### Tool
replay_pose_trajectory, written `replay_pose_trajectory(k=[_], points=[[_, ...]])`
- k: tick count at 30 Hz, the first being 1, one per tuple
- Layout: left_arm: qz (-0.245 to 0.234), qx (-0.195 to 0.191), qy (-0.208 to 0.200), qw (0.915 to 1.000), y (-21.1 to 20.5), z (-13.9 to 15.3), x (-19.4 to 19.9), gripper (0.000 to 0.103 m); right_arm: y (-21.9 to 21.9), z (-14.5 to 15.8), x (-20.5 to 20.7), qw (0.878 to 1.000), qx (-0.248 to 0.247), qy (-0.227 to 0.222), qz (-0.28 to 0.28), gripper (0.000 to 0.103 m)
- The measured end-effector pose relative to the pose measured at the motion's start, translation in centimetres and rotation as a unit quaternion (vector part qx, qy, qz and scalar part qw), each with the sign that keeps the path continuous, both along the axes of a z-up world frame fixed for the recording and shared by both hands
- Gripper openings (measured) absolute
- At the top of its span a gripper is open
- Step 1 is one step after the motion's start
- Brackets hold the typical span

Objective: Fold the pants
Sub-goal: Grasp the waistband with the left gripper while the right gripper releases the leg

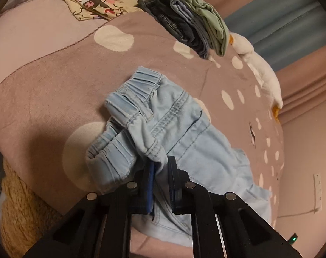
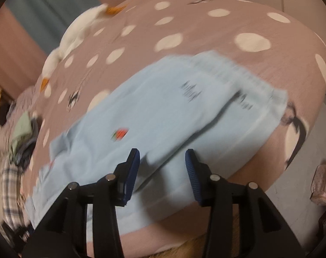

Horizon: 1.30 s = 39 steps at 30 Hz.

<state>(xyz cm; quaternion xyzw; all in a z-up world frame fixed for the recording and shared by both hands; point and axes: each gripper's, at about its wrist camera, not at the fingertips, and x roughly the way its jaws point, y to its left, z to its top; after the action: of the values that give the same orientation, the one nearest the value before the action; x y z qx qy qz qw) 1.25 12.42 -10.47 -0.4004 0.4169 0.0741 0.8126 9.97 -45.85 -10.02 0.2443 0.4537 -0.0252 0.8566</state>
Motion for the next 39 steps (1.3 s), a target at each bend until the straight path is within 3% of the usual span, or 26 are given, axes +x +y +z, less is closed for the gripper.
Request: replay_pose_trajectory(k=[2,4,5,8,12,15,17,19,21,22,24,26,28,31,34,35,37,39], points=[[-0.001,0.010,-0.003,0.9999,-0.2,0.4,-0.1,0.009,-2.0,-0.6,1.0,1.000,0.012,0.007,-0.027,0.045],[-0.005,0.019,-0.004,0.9998,-0.5,0.8,-0.2,0.008,-3.0,-0.9,2.1,0.999,0.023,0.007,-0.036,0.027],[-0.006,0.021,-0.006,0.9997,-0.5,1.1,-0.2,0.008,-3.4,-1.1,2.9,0.999,0.024,0.011,-0.037,0.005],[-0.010,0.022,-0.020,0.9995,-0.4,2.5,-0.7,0.008,-3.7,0.1,3.6,0.998,0.042,-0.001,-0.037,0.004],[-0.039,0.027,-0.011,0.9988,-1.2,3.6,-1.8,0.008,-4.9,5.7,1.4,0.995,0.010,-0.082,-0.056,0.004],[-0.071,0.037,0.024,0.9965,-2.2,1.6,-2.0,0.008,-6.6,6.2,-0.2,0.994,0.002,-0.087,-0.072,0.004],[-0.071,0.047,0.063,0.9944,-2.6,-0.5,-1.6,0.008,-7.1,3.9,0.1,0.996,-0.014,-0.045,-0.073,0.006],[-0.068,0.050,0.064,0.9944,-2.7,-0.9,-1.4,0.008,-7.0,0.9,0.8,0.997,-0.034,0.019,-0.072,0.009],[-0.076,0.057,0.065,0.9933,-2.9,-0.4,-1.2,0.008,-6.7,-0.2,1.0,0.995,-0.056,0.047,-0.066,0.010],[-0.083,0.062,0.067,0.9924,-2.8,-0.1,-1.1,0.012,-6.7,0.1,1.0,0.994,-0.068,0.046,-0.067,0.015],[-0.083,0.068,0.065,0.9920,-2.5,0.9,-1.2,0.020,-6.0,1.4,0.7,0.993,-0.091,0.043,-0.067,0.045],[-0.068,0.079,0.053,0.9932,-1.9,2.2,-1.8,0.034,-4.7,3.0,0.4,0.991,-0.116,0.023,-0.056,0.047],[-0.054,0.088,0.028,0.9943,-1.1,3.3,-2.4,0.051,-2.2,4.7,0.3,0.991,-0.134,0.001,-0.015,0.047],[-0.040,0.098,0.009,0.9944,-0.1,3.5,-1.6,0.056,2.8,6.5,1.2,0.991,-0.109,-0.035,0.076,0.047],[-0.023,0.084,0.022,0.9960,0.9,1.8,-0.4,0.056,8.8,7.2,2.2,0.978,-0.081,-0.058,0.185,0.047],[-0.020,0.079,0.026,0.9963,1.1,1.3,-0.3,0.053,10.8,7.2,2.5,0.972,-0.073,-0.059,0.215,0.047],[-0.009,0.100,0.049,0.9937,0.9,0.2,-0.3,0.029,15.5,6.9,3.1,0.956,-0.061,-0.055,0.281,0.047],[-0.005,0.105,0.053,0.9930,1.0,-0.5,-0.8,0.029,19.5,6.7,3.4,0.939,-0.062,-0.056,0.334,0.046]])
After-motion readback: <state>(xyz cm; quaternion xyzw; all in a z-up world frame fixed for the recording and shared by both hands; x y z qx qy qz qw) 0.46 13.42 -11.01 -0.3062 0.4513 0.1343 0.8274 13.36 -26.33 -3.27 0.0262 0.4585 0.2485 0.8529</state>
